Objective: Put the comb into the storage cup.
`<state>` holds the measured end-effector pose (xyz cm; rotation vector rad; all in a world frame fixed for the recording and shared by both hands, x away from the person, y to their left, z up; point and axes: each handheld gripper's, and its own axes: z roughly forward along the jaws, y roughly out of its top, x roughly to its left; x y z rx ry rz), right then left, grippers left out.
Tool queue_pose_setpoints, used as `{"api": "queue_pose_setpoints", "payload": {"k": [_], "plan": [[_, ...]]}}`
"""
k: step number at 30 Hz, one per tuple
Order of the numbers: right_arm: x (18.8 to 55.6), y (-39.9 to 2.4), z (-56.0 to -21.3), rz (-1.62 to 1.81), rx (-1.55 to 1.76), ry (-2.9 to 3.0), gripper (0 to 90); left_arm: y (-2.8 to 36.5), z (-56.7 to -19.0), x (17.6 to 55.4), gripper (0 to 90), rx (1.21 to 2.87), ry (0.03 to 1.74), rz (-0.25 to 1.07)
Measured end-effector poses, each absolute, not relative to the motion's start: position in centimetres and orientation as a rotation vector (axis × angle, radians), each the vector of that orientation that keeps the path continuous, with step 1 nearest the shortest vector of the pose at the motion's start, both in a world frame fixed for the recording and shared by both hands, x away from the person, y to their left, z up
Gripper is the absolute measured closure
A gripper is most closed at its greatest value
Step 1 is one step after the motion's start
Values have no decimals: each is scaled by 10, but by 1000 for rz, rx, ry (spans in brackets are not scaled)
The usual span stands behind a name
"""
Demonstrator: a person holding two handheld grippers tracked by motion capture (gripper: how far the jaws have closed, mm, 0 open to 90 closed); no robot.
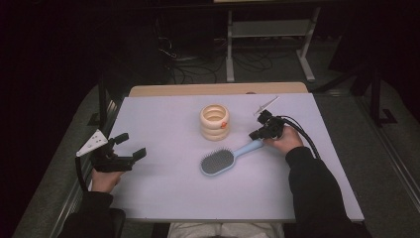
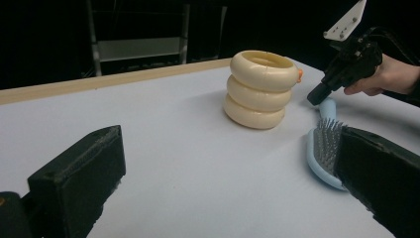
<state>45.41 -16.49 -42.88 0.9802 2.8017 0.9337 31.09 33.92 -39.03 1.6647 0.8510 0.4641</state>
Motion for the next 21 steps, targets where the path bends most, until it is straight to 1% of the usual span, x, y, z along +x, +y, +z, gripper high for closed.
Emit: {"api": "queue_pose_setpoints", "payload": {"k": [21], "plan": [[434,-165,-430,836,896,2862,875,338,-391,311,0,1674,856,455]]}}
